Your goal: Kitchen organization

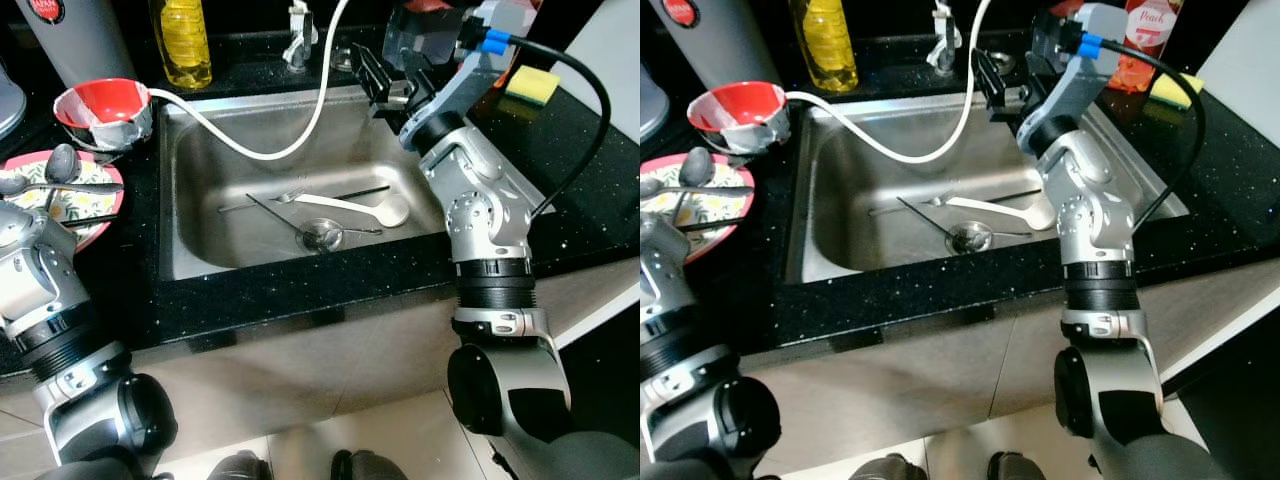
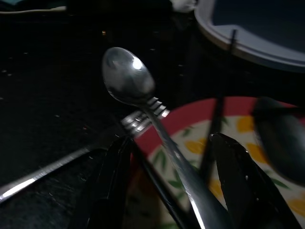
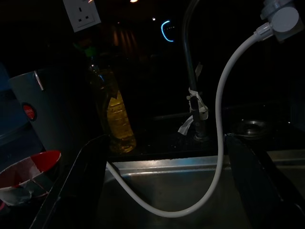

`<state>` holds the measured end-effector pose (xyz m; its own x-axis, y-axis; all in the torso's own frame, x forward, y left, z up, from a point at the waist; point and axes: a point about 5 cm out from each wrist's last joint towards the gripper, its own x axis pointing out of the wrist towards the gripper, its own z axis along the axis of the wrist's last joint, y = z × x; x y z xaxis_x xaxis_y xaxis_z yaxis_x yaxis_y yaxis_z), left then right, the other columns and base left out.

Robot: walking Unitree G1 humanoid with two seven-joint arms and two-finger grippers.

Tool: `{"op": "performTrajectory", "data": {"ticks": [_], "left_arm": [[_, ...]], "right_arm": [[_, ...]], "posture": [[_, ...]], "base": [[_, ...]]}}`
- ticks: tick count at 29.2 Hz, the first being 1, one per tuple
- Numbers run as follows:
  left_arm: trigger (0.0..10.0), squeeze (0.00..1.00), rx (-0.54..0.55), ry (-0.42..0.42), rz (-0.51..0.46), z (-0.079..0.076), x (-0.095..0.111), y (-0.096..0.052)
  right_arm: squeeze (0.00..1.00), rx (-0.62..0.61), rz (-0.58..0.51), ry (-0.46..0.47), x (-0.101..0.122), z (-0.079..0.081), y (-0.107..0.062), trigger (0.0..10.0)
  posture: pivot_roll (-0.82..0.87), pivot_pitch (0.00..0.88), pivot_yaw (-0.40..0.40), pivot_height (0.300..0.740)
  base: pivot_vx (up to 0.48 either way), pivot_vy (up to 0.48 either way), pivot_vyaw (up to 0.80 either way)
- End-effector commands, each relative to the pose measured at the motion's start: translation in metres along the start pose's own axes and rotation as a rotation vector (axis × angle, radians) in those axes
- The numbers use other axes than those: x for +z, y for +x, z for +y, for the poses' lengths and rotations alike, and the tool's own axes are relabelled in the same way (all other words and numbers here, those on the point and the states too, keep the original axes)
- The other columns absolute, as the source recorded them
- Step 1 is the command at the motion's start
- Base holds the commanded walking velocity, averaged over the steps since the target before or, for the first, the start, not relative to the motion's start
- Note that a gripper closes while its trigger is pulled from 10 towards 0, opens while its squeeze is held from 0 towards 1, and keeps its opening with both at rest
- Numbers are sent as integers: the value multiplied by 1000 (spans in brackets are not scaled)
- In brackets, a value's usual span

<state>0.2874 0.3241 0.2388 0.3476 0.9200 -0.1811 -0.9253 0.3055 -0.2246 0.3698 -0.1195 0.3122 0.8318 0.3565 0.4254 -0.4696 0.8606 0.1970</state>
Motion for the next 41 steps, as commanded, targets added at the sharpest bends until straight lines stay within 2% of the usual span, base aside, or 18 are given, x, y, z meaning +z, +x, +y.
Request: {"op": "performTrajectory", "data": {"ticks": [1, 7, 15, 16, 17, 18, 19, 20, 21, 22, 24, 30, 35, 37, 38, 40, 41], "left_arm": [[10000, 0, 50, 1, 8, 8, -2, 8], [10000, 0, 58, 0, 18, 8, -5, 9], [10000, 0, 79, 0, 78, 9, -21, 12], [9529, 0, 84, 4, 100, 11, -27, 13], [9529, 0, 84, 4, 100, 11, -27, 13], [5843, 0, 89, 13, 128, 12, -34, 15], [4588, 0, 91, 22, 149, 14, -40, 16], [4588, 0, 91, 22, 149, 14, -40, 16], [1608, 0, 89, 27, 166, 14, -44, 17], [1608, 0, 89, 27, 166, 14, -44, 17], [0, 0, 87, 32, 204, 15, -52, 18], [0, 0, 75, 38, 220, 12, -56, 18], [0, 0, 51, 30, 192, 9, -51, 19], [0, 0, 43, 35, 160, 8, -46, 20], [0, 0, 33, 30, 124, 6, -40, 20], [0, 0, -35, 7, -9, -3, -17, 16], [0, 0, -35, 7, -9, -3, -17, 16]], "right_arm": [[0, 4, 5, 12, -2, 0, -1, 10000], [0, 7, 3, 12, -2, 0, 0, 10000], [0, 18, 1, 9, -1, 2, 2, 10000], [0, 21, 0, 8, -1, 2, 3, 10000], [0, 21, 0, 8, -1, 2, 3, 10000], [0, 18, -2, 8, 0, 2, 3, 10000], [0, 16, -3, 8, 0, 1, 3, 10000], [0, 16, -3, 8, 0, 1, 3, 10000], [0, 14, -3, 9, 1, 1, 3, 10000], [0, 14, -3, 9, 1, 1, 3, 10000], [0, 18, -1, 7, 0, 2, 3, 10000], [0, 5, -9, 7, 2, -1, 2, 10000], [0, 8, -14, 5, 2, 0, 2, 10000], [0, -1, -19, 7, 3, -2, 2, 10000], [0, -3, -20, 8, 3, -2, 2, 10000], [0, 1, -19, 9, 2, -1, 2, 10000], [0, 1, -19, 9, 2, -1, 2, 10000]], "posture": [[144, 91, 25, 740], [144, 91, 25, 740], [140, 76, 17, 740], [140, 76, 17, 740], [140, 76, 17, 740], [140, 76, 17, 740], [140, 80, 14, 740], [140, 80, 14, 740], [140, 81, 14, 740], [140, 81, 14, 740], [137, 76, 21, 740], [138, 77, 23, 740], [137, 64, 31, 740], [138, 65, 29, 740], [137, 66, 28, 740], [137, 64, 26, 740], [137, 64, 26, 740]], "base": [[0, 0, 0], [0, 0, 0], [0, 0, 0], [0, 0, 0], [0, 0, 0], [0, 0, 0], [0, 0, 0], [0, 0, 0], [0, 0, 0], [0, 0, 0], [0, 0, 0], [0, 0, 0], [0, 0, 0], [0, 0, 0], [0, 0, 0], [0, 0, 0], [0, 0, 0]]}}
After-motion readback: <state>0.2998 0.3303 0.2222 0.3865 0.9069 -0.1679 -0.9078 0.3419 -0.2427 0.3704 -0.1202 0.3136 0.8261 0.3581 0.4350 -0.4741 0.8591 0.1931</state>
